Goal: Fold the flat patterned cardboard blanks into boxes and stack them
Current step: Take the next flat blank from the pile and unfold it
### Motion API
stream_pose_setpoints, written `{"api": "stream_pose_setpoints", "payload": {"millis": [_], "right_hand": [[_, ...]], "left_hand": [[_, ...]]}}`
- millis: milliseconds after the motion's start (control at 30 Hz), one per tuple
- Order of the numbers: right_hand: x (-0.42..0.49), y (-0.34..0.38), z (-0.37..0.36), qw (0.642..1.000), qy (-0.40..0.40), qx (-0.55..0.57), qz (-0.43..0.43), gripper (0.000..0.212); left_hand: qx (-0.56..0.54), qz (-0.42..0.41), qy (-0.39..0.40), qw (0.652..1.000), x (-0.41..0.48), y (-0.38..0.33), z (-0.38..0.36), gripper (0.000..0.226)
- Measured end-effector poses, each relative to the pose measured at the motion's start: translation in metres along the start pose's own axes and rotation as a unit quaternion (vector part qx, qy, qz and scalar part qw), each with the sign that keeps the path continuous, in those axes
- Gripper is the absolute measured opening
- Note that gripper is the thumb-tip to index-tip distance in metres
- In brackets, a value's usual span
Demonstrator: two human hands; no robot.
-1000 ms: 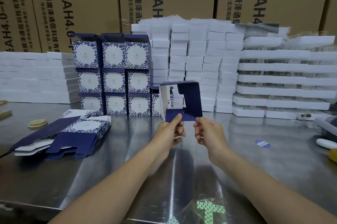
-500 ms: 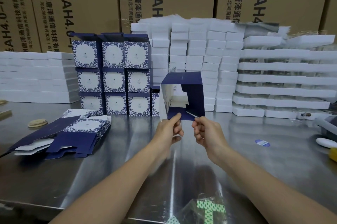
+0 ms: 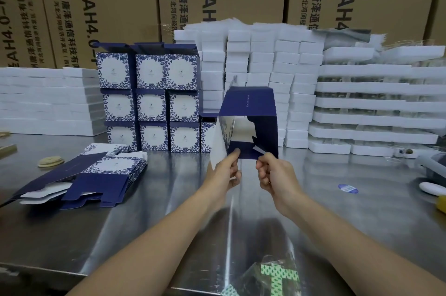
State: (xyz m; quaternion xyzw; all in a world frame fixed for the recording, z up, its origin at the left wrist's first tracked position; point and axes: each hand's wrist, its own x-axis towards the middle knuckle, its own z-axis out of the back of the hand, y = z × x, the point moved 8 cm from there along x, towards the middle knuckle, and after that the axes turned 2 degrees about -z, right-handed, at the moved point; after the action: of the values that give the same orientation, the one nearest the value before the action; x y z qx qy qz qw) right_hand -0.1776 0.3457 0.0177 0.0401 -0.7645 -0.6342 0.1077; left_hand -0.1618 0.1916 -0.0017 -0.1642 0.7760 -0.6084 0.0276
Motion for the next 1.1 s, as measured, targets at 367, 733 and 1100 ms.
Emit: {"api": "stream_pose_setpoints", "payload": {"millis": [367,733,1100], "right_hand": [[-0.001,-0.004,-0.009,0.998,0.063,-0.001,-0.014,0.026],[0.002,-0.008,-0.009,0.999,0.052,-0.008,-0.011,0.031],[0.016,-0.003,0.015,0.999,-0.017,-0.033,0.018,0.044]], "left_hand": [[-0.042,0.017,0.007,0.999,0.002,0.001,0.005,0.04],[0.055,0.018,0.062,0.996,-0.003,0.001,-0.01,0.043],[0.17,0.023,0.162,0.972,0.012,0.017,0.008,0.043]]}}
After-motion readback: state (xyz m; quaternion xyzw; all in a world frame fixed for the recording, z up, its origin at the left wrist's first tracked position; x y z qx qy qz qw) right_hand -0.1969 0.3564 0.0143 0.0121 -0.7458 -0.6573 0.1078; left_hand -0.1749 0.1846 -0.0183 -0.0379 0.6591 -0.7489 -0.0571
